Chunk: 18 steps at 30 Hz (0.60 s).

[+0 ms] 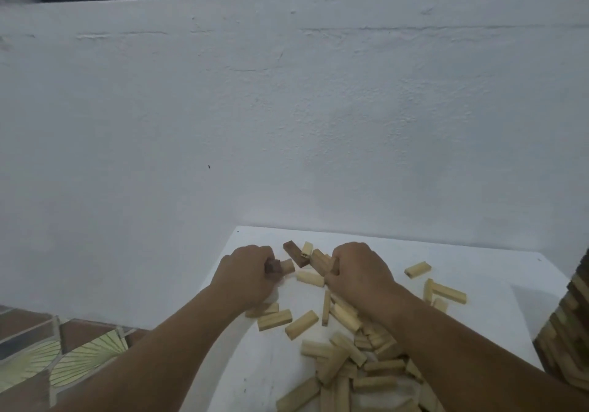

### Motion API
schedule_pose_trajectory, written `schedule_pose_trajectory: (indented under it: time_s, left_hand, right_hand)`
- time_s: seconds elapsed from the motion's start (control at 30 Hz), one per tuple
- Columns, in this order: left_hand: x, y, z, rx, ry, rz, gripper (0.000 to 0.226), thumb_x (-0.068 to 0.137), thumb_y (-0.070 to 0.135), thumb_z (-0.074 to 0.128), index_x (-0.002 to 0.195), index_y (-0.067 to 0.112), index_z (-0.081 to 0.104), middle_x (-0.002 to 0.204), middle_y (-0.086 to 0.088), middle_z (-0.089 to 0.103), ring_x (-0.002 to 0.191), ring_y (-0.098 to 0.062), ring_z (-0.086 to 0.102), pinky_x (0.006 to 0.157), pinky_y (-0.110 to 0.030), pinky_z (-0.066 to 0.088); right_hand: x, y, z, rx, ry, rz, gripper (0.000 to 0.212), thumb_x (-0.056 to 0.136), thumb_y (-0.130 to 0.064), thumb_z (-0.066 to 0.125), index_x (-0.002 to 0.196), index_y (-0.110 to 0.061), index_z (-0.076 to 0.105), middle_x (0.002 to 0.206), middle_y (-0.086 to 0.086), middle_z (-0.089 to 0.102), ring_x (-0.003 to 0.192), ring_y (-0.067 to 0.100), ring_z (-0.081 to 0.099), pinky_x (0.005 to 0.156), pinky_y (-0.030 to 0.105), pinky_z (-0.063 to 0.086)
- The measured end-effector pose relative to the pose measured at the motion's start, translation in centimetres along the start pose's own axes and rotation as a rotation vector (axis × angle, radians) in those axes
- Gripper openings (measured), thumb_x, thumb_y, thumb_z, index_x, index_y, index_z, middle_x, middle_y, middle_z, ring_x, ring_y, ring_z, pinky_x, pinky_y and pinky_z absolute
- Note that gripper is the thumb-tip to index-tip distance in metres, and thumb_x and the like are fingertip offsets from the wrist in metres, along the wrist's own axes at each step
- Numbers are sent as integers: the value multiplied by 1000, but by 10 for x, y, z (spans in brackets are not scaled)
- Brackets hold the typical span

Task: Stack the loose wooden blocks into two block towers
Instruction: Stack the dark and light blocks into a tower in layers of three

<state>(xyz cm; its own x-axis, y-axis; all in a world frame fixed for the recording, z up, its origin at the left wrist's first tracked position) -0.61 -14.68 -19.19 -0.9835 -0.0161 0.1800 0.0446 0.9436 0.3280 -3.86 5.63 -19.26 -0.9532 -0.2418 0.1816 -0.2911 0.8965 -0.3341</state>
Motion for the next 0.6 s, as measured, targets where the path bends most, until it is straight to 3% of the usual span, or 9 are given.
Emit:
schedule_pose_trajectory:
  time_s: [0.13, 0.23, 0.37, 0.6]
  left_hand:
    - [-36, 11, -19, -374, 128, -82, 41, 88, 46, 64, 60, 25, 44, 58, 14, 49, 55, -3, 45, 56, -18, 34]
    - [-70, 27, -25, -529, 144, -102, 39, 87, 44, 65, 66, 15, 51, 56, 12, 44, 52, -3, 39, 55, -19, 34]
    - [-111, 45, -24, -711, 134, -140, 47, 86, 45, 67, 75, 3, 50, 58, 9, 39, 56, -8, 37, 53, -15, 31]
    - [-125, 30, -26, -658, 233, -305, 57, 85, 63, 57, 80, 7, 55, 61, 5, 43, 51, -4, 37, 58, -24, 34]
  right_hand:
    - [-5, 4, -5, 61, 22, 60, 7, 72, -14, 54, 69, -13, 61, 70, 0, 63, 64, 19, 62, 55, 31, 50]
    - [-9, 9, -5, 98, 14, 35, 2, 72, -19, 57, 74, -19, 57, 77, -5, 59, 67, 14, 58, 59, 30, 48]
    - [-1, 6, 1, 59, -2, -53, 26, 80, -29, 63, 104, -23, 59, 94, -7, 55, 82, 14, 58, 70, 29, 49]
    - [3, -3, -1, 93, -32, -32, 10, 76, -20, 60, 81, -12, 63, 83, -1, 58, 74, 18, 60, 59, 28, 45]
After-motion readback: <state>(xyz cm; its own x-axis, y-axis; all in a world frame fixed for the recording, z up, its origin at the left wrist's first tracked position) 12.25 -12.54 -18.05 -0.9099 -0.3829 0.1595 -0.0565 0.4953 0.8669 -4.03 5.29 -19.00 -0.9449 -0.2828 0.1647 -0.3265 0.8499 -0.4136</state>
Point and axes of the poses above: each hand's wrist, its own x-axis towards the middle knuckle, its own z-axis out of the palm, y = z × x, the point moved 2 cm from there along x, towards the middle knuckle
